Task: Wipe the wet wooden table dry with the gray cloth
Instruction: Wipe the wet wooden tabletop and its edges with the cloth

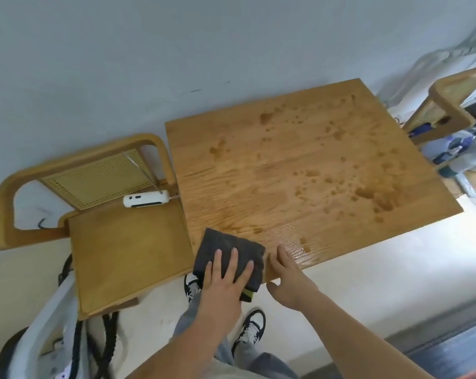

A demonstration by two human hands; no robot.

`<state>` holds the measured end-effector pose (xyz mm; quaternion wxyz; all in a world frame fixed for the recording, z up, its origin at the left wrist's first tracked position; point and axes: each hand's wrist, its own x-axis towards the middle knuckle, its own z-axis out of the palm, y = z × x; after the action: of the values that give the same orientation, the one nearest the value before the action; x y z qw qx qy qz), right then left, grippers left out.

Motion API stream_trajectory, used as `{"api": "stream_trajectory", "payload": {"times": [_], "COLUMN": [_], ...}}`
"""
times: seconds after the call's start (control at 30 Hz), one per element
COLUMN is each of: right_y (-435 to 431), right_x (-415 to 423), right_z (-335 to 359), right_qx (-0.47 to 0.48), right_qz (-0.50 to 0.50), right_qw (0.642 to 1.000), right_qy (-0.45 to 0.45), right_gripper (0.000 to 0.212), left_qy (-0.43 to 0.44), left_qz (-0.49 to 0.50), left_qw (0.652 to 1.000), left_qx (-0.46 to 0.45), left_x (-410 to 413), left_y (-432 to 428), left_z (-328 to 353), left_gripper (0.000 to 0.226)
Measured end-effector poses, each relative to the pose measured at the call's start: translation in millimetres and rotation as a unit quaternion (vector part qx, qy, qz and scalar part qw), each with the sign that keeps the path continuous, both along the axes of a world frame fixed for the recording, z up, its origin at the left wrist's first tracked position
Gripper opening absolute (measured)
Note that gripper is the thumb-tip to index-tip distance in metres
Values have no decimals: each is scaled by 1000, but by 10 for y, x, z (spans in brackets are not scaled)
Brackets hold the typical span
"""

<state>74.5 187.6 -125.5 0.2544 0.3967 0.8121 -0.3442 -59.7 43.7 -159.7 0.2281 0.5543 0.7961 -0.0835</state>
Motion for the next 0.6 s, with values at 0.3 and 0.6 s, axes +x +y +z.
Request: {"api": "stream_trajectory", "payload": {"times": [0.3,0.6], "right_y": [122,408], "right_x": [-149,-262], "right_z": [83,8], "right_qx": [17,-77], "right_qz": [53,76], "right_qw": [994,983], "right_qy": [-93,-147], "right_gripper": [82,73], "left_qy": [5,-30], "left_qz": [19,-44], "left_qw": [999,999], "left_qx": [26,2], "left_x": [-765,-1162], "left_y": [260,300], "left_z": [-109,-38], "left_gripper": [80,77]}}
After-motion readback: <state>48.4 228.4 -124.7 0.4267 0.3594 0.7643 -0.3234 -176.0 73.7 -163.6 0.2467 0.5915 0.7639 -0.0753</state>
